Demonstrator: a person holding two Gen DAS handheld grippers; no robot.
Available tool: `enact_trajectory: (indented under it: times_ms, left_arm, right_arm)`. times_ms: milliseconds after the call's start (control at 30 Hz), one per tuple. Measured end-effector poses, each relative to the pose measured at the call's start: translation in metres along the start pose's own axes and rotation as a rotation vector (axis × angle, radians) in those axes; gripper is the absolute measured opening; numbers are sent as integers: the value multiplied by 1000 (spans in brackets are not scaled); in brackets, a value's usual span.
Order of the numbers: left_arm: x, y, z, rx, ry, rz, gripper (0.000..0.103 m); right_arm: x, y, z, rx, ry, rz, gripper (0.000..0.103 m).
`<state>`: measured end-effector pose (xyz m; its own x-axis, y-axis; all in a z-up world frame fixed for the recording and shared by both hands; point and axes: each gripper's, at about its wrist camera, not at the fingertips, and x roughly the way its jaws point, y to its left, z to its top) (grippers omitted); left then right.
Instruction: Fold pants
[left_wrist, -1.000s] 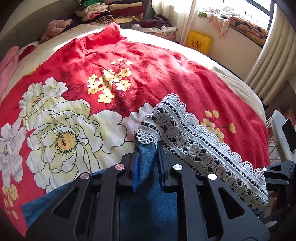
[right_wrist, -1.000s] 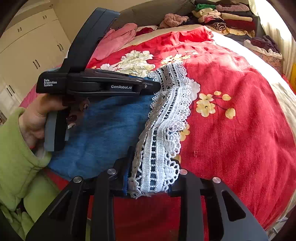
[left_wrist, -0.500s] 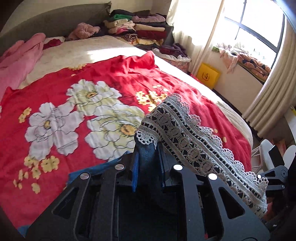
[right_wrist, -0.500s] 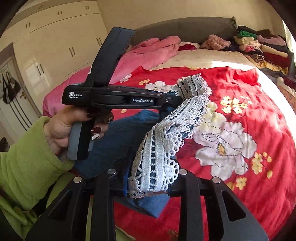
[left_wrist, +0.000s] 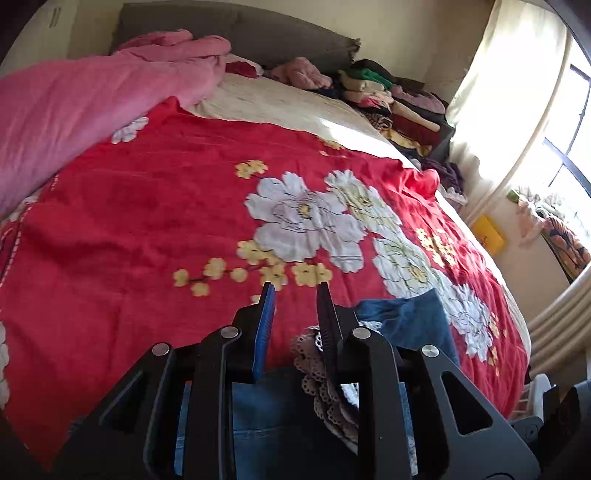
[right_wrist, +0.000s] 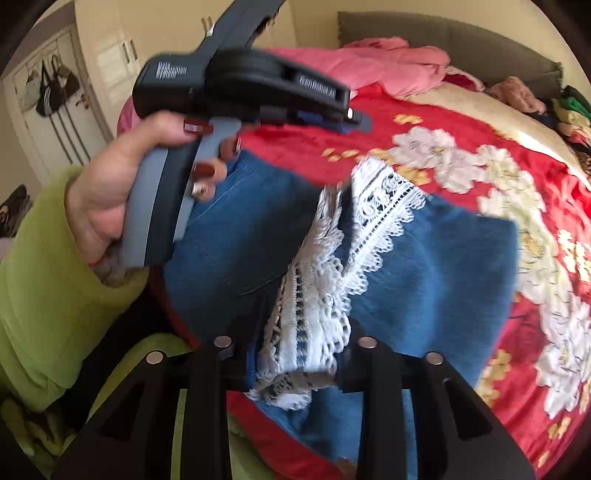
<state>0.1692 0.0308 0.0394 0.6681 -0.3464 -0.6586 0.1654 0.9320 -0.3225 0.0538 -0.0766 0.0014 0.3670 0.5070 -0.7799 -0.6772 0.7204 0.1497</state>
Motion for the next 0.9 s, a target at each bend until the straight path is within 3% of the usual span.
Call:
enact_trajectory:
  times_ms: [33, 100, 133, 200, 267, 400, 433, 500, 567, 633, 667, 700, 733, 767, 800, 900]
  left_arm:
    - [-2, 5, -3, -14, -2, -9, 15]
    - [-3, 11, -11, -47, 12, -35, 19]
    - [-2, 11, -14, -52, 17, -45, 21]
    - [2, 6, -18, -55, 33, -63, 24]
    - [5, 0, -21, -64, 48, -106, 28]
    - [17, -6, -24, -110, 93, -179, 37]
    - [22, -7, -26, -123, 108, -180, 38]
    - [31, -7, -27, -128, 128, -146, 53]
    - [43, -7, -28, -133, 153, -121, 57]
    - [50, -7, -29, -136, 172, -113, 56]
    - [52, -8, -30, -133, 177, -109, 46]
    - [55, -11, -32, -133, 180, -116, 16]
    - [54, -13, -33, -128, 176, -107, 12]
    - [51, -16, -33, -117, 165, -95, 12]
    - [47, -20, -33, -97, 148, -93, 11]
    - [32, -23, -30, -77, 112, -96, 11]
  right_arm:
    - [4, 5, -1, -7, 5, 22, 32]
    - [4, 14, -1, -25, 1, 56, 55]
    - [1, 14, 0, -28, -7, 75, 60]
    - [-14, 12, 4, -31, -43, 91, 59]
    - [-33, 2, 7, -19, -92, 48, 59]
    - [-59, -46, 12, 94, -155, -119, 62]
    - [-60, -64, 14, 142, -154, -160, 62]
    - [-56, -100, 19, 238, -151, -210, 62]
    - [-49, -130, 20, 302, -136, -227, 62]
    - [-40, -156, 20, 347, -117, -208, 62]
    - [-33, -166, 21, 372, -105, -196, 62]
    - [-25, -175, 23, 397, -91, -161, 62]
    - [-18, -183, 22, 422, -76, -126, 58]
    - [-12, -186, 20, 432, -56, -91, 18]
    - [-8, -189, 21, 432, -52, -74, 9]
    - [-12, -183, 17, 402, -80, -102, 9]
